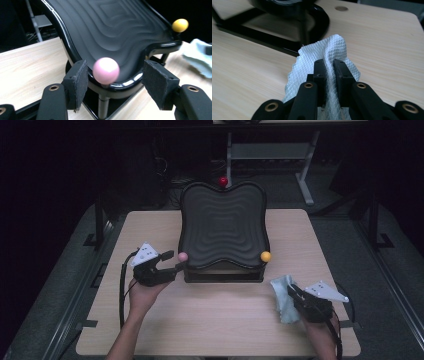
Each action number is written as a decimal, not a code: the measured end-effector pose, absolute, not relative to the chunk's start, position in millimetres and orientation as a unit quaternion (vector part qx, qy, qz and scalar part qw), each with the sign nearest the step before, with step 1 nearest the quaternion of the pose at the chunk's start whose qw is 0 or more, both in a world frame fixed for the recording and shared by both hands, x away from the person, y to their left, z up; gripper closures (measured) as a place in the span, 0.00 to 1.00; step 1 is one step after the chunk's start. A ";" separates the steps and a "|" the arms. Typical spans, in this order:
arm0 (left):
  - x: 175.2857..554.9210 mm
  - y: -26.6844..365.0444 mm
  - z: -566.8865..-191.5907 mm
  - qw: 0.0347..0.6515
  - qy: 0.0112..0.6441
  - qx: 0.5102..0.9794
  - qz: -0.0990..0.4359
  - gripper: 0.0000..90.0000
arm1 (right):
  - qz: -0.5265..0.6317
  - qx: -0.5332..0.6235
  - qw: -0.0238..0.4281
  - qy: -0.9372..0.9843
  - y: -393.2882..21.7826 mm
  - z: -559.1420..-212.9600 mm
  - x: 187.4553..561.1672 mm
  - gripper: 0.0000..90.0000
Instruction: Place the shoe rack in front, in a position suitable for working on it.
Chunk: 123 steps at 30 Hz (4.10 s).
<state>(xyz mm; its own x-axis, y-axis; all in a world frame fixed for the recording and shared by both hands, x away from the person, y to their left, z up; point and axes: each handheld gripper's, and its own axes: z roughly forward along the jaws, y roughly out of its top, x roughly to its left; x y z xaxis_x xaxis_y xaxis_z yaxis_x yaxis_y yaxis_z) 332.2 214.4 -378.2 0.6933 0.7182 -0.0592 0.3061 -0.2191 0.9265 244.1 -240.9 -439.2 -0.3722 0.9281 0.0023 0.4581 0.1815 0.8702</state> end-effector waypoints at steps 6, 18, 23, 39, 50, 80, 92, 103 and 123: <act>343.6 209.8 -378.8 0.521 0.343 0.757 0.193 0.47 | 0.444 0.446 0.286 0.722 -217.0 -428.7 234.9 0.90; 356.8 198.2 -385.0 0.505 0.339 0.770 0.194 0.63 | 0.516 0.407 0.309 0.687 -155.2 -396.6 261.3 0.90; 358.2 200.3 -385.4 0.509 0.336 0.770 0.189 0.66 | 0.510 0.410 0.323 0.684 -132.3 -394.2 285.8 0.90; 354.8 199.4 -384.8 0.506 0.322 0.780 0.180 0.67 | 0.456 0.445 0.342 0.691 -110.8 -406.0 322.4 0.90; 331.0 190.8 -383.8 0.506 0.306 0.788 0.173 0.67 | 0.458 0.444 0.319 0.701 -126.1 -403.3 305.2 0.91; 271.2 173.5 -387.8 0.522 0.277 0.789 0.168 0.67 | 0.485 0.454 0.325 0.673 -148.5 -409.7 248.8 0.89; 271.7 173.6 -388.5 0.525 0.275 0.789 0.164 0.67 | 0.504 0.439 0.322 0.671 -76.6 -410.5 253.4 0.89; 272.7 173.9 -388.5 0.525 0.273 0.790 0.160 0.67 | 0.498 0.445 0.356 0.654 -76.9 -414.5 254.8 0.89; 273.0 174.7 -390.1 0.530 0.272 0.787 0.158 0.67 | 0.511 0.406 0.356 0.669 -47.2 -416.2 257.9 0.88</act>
